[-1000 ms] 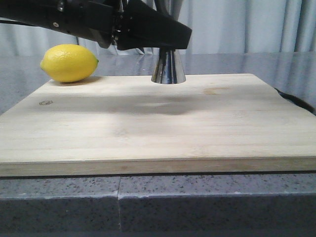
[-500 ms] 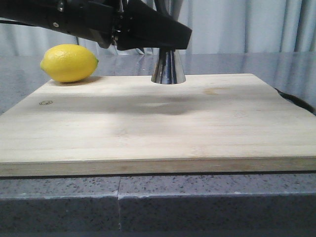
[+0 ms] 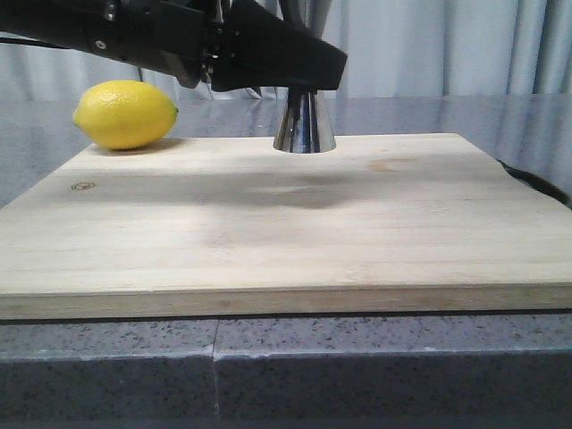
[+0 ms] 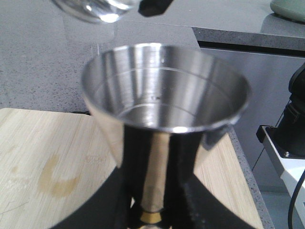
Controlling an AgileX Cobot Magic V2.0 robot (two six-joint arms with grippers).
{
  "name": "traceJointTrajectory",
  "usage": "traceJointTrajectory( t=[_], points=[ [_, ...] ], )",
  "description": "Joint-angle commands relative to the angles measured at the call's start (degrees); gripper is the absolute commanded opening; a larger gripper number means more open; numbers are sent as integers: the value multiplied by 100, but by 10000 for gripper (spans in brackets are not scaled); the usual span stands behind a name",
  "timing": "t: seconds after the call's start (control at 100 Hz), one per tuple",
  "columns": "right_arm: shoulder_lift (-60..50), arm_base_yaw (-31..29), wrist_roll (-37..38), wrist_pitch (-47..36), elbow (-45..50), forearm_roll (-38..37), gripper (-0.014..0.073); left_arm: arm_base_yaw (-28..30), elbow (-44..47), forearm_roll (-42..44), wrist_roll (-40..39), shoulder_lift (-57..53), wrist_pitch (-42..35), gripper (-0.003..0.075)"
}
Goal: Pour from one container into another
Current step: 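Tilt the beaker with the right gripper toward the jigger cup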
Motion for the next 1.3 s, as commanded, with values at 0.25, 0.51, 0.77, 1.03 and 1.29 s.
traceJointTrajectory(
  t=[0.25,0.51,0.77,1.03,1.29],
  points=[
    [-167,86,-132,-314,-207,54,120,-56,-164,-330,-124,-210,608,-13],
    [-167,86,-207,-314,-207,39,120,-94,-164,-330,-149,-210,608,-13],
    [-167,86,-317,-303,-207,32,120,-243,-173,-318,-153,-210,608,-13],
    [-167,86,-384,-281,-207,-14,120,-243,-188,-318,-153,-210,608,-13],
    [-167,86,-546,-228,-207,-73,120,-243,-188,-318,-153,-210,608,-13]
  ],
)
